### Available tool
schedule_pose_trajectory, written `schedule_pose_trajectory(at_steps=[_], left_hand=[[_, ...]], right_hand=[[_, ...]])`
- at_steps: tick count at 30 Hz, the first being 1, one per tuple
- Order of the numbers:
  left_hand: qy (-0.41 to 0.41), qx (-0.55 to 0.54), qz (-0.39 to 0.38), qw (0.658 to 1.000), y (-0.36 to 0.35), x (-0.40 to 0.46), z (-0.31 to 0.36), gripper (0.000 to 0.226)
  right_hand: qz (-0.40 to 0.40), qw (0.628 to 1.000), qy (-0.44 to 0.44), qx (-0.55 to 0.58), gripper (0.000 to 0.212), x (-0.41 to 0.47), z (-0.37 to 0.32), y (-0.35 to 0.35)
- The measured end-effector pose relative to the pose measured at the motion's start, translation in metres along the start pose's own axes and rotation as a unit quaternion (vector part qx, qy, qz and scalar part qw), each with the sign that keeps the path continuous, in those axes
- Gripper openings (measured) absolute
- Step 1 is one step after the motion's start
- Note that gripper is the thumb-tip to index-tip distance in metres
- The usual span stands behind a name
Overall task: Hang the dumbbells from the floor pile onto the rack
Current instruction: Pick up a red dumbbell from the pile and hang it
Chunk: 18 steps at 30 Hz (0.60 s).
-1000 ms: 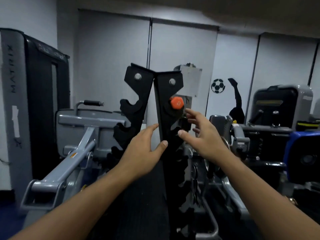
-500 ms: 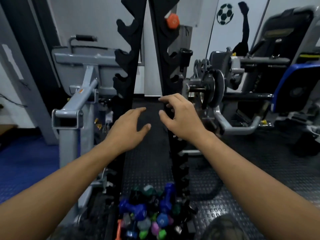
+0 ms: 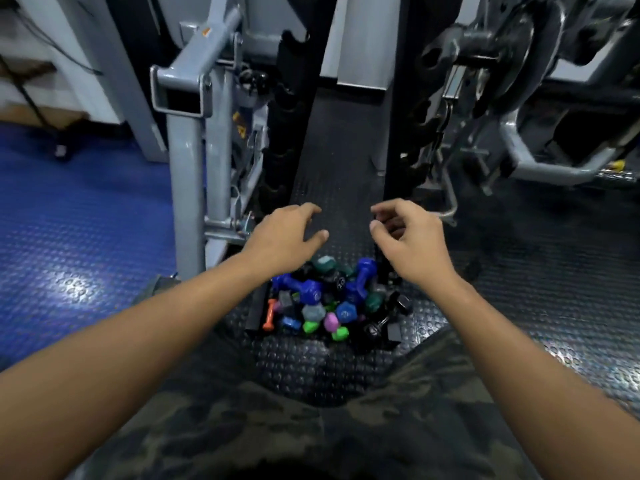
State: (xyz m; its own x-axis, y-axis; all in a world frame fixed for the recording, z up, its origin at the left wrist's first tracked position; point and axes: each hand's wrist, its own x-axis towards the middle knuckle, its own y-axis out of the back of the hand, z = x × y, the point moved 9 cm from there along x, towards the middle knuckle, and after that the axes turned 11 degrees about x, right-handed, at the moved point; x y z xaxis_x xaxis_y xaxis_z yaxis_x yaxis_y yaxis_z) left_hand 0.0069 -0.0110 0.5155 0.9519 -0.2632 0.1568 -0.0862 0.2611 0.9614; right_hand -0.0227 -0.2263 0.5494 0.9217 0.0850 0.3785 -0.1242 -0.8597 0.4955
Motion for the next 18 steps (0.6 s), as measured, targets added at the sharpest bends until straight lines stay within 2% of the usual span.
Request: schedule_pose_trajectory(at_steps=[7, 11, 18], left_hand=[[0.013, 0.002, -0.059, 0.998, -0.048, -0.007, -0.023, 0.056], [0.020, -0.007, -0.160, 0.987, -0.096, 0.001, -0.048, 0.053], [0.104, -0.016, -0.220, 0.970, -0.174, 0.030, -0.111, 0.046]], right_hand=[[-0.051, 0.997, -0.063, 0.021, 0.014, -0.018, 0.045, -0.048], [-0.090, 0.990, -0.102, 0.025, 0.015, -0.011, 0.074, -0.085], [-0.132, 0.966, -0.219, 0.049, 0.010, 0.008, 0.159, -0.141]])
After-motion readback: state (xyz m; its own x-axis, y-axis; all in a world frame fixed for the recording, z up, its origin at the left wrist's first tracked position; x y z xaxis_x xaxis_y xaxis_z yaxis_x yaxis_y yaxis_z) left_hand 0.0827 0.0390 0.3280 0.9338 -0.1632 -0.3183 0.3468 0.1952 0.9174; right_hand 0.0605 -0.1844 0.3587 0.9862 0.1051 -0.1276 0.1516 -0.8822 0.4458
